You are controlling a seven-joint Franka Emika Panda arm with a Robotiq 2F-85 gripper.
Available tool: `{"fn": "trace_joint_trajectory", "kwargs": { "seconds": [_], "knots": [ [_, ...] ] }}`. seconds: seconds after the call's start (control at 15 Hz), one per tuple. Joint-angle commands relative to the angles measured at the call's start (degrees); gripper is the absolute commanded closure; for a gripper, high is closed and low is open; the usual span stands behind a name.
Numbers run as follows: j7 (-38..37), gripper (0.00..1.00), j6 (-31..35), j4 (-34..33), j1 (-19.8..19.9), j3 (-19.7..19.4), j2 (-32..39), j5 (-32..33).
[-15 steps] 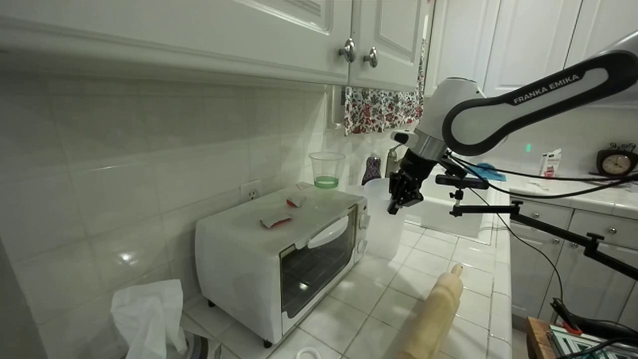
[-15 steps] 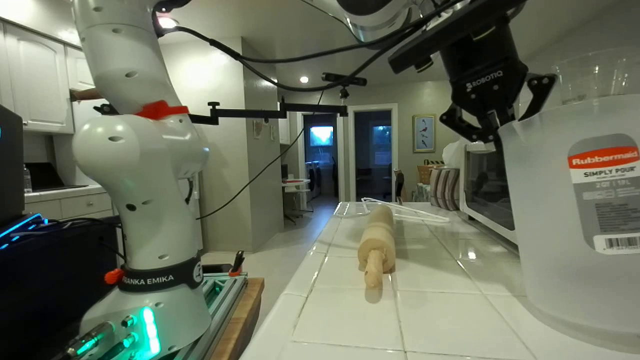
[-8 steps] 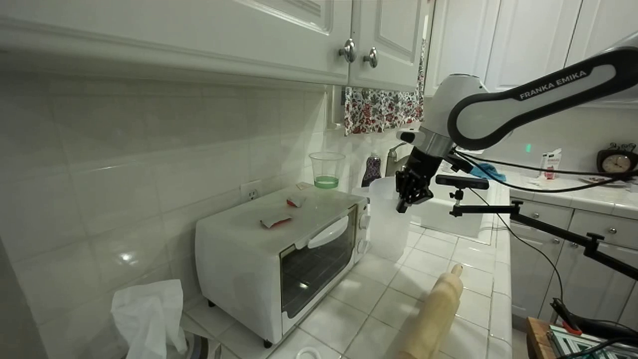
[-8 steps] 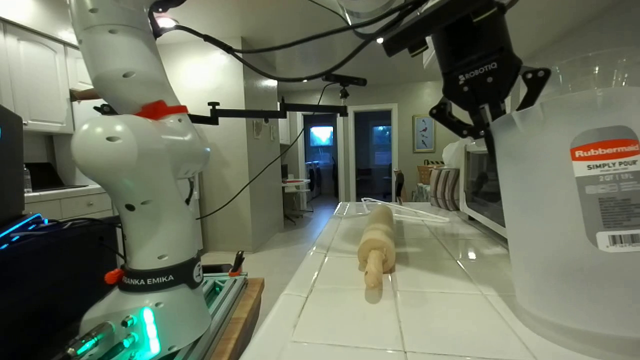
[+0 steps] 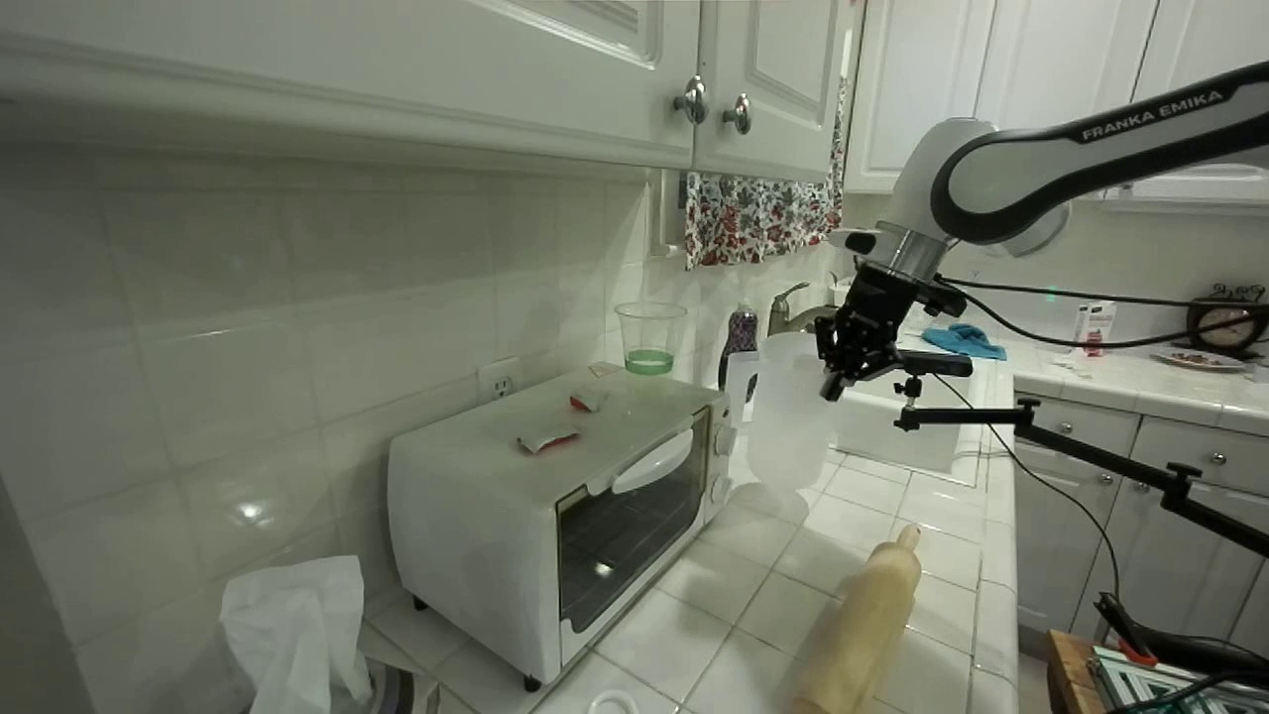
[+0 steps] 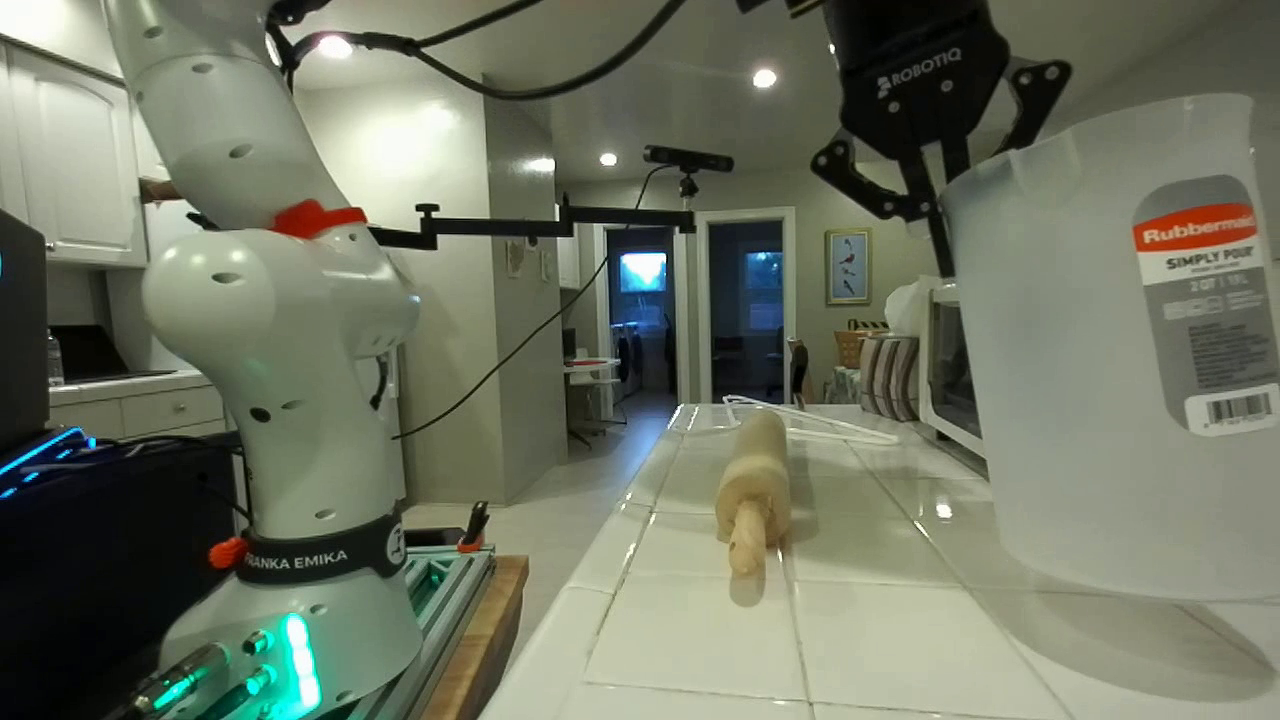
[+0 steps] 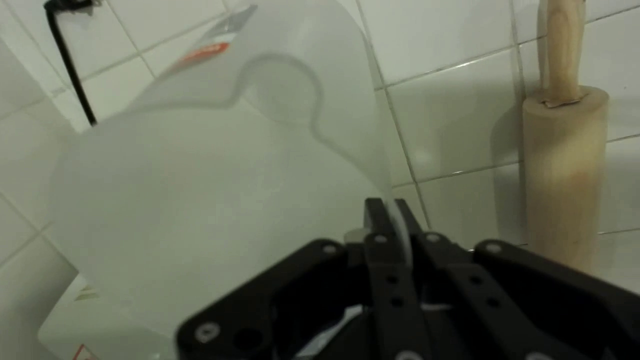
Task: Move the jug to the left
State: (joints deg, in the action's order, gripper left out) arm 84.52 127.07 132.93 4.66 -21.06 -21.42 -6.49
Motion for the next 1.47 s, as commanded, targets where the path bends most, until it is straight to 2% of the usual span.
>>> {"fn": "trace_joint_trajectory", "kwargs": {
  "seconds": [0.0, 0.33, 0.47, 0.67, 1.07, 1.4],
  "knots": [
    [11.15, 0.99, -4.58, 0.36, -0.90, -3.47, -2.74, -5.83],
    [25.10, 0.99, -14.10, -0.75, -0.36, -7.98, -2.77, -12.35],
    [30.59, 0.99, -18.65, -1.49, 0.52, -8.54, -1.95, -12.44],
    [35.02, 0.99, -23.34, -2.69, 1.98, -8.34, -0.61, -10.87],
    [41.01, 0.99, -26.94, -4.53, 3.97, -6.99, 0.89, -7.03],
    [43.75, 0.99, -25.00, -6.01, 4.62, -5.93, 2.68, -4.28]
  ]
}}
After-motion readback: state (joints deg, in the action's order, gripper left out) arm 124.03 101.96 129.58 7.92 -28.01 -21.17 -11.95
